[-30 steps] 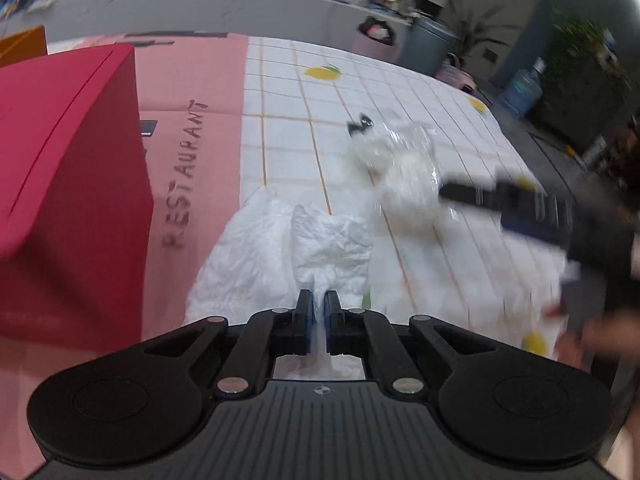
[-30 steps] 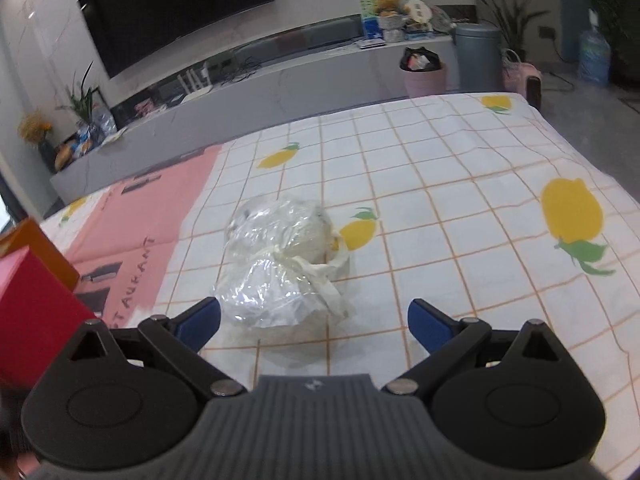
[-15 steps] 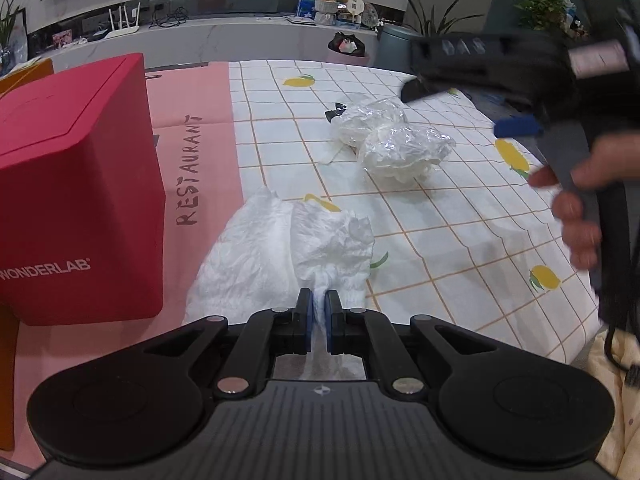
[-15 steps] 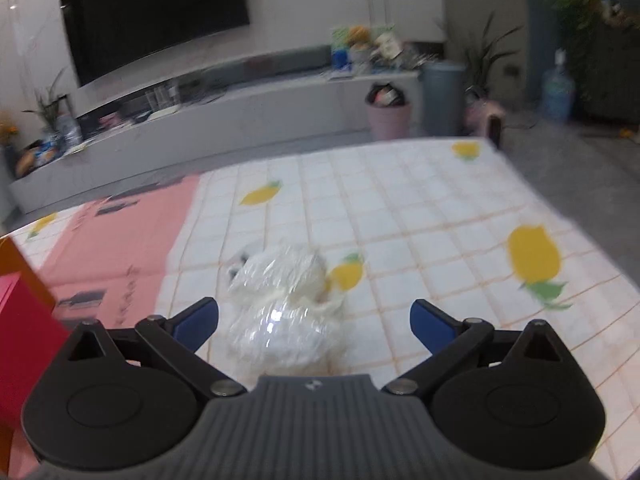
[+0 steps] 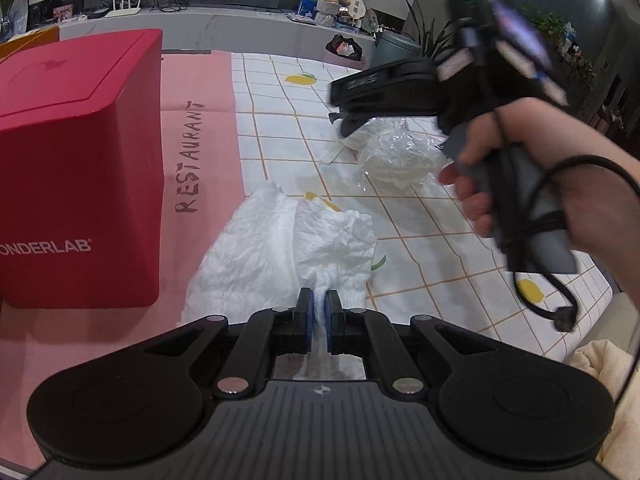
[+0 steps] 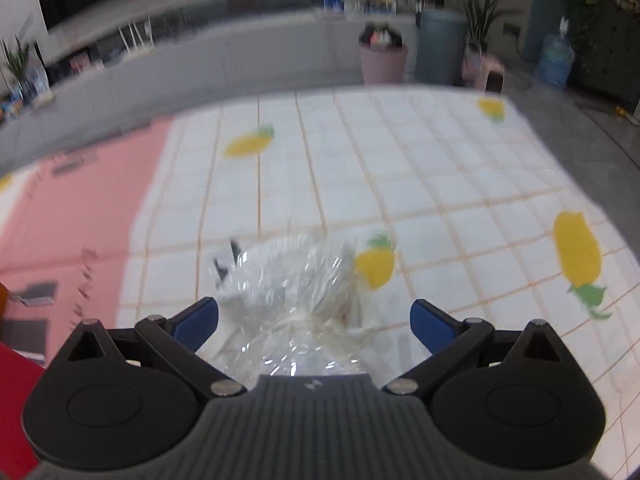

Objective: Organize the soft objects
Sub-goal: 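Grasp the white cloth with the left gripper while the right gripper grasps the plastic bundle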

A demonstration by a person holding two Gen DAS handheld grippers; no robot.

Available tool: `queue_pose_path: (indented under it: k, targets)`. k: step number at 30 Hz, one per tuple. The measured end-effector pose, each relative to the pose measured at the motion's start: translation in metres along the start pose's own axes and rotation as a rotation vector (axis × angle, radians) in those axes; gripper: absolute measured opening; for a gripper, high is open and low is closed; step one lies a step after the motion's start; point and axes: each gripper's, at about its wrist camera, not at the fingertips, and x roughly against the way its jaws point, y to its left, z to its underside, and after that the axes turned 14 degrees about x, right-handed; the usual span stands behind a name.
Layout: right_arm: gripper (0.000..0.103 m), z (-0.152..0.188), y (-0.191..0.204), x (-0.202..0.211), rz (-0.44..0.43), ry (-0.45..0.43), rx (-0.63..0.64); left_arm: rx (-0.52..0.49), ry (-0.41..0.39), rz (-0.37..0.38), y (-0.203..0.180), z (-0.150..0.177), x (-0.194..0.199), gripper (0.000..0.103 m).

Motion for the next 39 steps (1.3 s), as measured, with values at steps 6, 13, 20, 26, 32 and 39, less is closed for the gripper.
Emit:
queue_pose_path:
  k: [6,13,20,26,32,39]
  targets:
    - [0.1,0.002,0.013,-0.02,0.054,0.014,0.036,-0.015,-0.011,0.011,0.002,0.002,0.001,0.008]
    - [0.072,0.015,0.012,-0.011,0.01,-0.055,0.108,-0.048,-0.025,0.009,0.0,0.005,0.003,0.008]
    - [0.068,0.052,0.005,0.021,-0.057,-0.026,0.194,0.002,0.01,0.03,0.01,0.0,0.003,0.008]
    - [0.068,0.094,0.004,0.057,-0.117,0.034,0.263,-0.031,0.015,0.045,0.018,0.004,0.01,0.013]
    - [0.068,0.121,0.002,0.077,-0.133,0.009,0.284,-0.194,-0.02,0.092,0.017,0.013,0.015,0.018]
    - [0.068,0.124,0.0,0.079,-0.142,-0.022,0.296,-0.365,0.017,0.167,0.003,0.017,0.029,0.082]
